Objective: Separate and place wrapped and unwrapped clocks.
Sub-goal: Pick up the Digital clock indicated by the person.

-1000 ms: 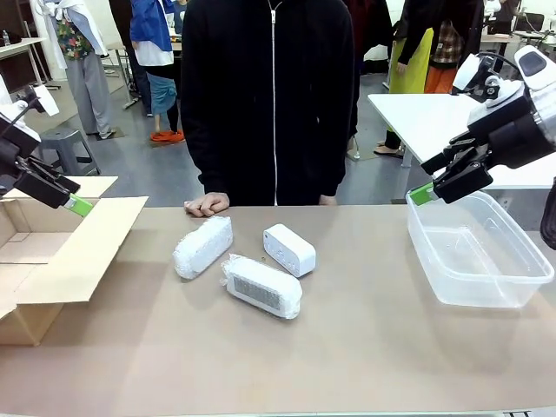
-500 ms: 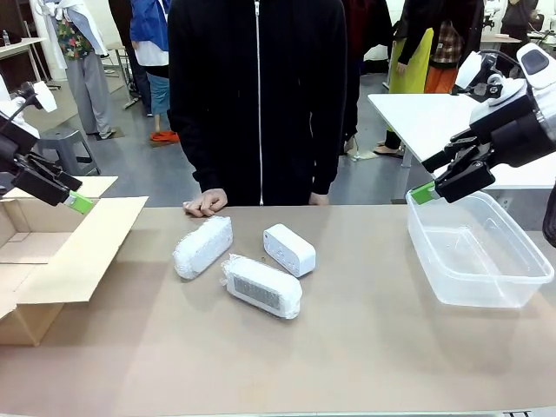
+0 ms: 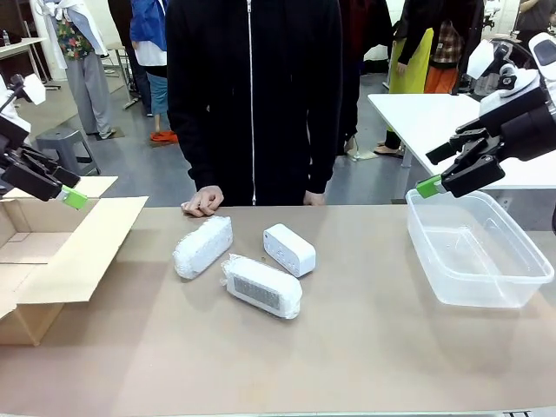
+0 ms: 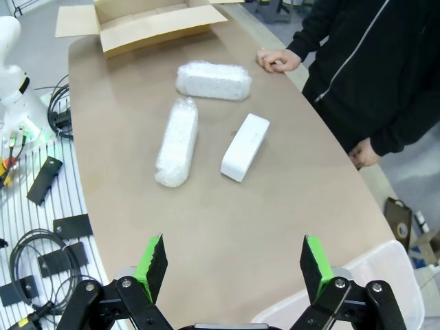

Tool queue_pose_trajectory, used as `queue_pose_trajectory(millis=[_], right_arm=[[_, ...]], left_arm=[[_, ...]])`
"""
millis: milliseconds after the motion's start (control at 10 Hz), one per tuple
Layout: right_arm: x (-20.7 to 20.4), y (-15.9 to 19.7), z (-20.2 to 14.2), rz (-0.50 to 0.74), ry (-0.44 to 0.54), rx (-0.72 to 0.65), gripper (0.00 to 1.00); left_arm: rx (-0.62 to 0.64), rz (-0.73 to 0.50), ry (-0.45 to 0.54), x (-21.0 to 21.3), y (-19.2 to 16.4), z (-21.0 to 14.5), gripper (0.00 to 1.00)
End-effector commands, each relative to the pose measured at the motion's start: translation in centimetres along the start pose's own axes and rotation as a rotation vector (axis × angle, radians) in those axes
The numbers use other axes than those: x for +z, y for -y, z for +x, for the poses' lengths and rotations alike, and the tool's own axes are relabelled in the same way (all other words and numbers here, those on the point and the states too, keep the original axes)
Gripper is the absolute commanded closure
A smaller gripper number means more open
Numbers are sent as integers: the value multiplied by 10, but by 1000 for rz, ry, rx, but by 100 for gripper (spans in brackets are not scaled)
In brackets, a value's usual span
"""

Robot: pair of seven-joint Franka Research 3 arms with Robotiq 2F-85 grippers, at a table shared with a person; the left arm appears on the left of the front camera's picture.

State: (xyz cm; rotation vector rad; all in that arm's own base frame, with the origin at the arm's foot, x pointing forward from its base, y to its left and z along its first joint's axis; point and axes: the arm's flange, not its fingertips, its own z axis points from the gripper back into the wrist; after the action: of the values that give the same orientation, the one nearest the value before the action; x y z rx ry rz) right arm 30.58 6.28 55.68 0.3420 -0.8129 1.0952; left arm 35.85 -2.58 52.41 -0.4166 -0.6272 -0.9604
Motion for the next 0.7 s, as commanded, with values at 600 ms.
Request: queue_pose_trajectory(millis=[600], right_arm=[[1,0,0,-1,3,7,0]], left_arm=[[-3,-11,2,0,0,-1,0]])
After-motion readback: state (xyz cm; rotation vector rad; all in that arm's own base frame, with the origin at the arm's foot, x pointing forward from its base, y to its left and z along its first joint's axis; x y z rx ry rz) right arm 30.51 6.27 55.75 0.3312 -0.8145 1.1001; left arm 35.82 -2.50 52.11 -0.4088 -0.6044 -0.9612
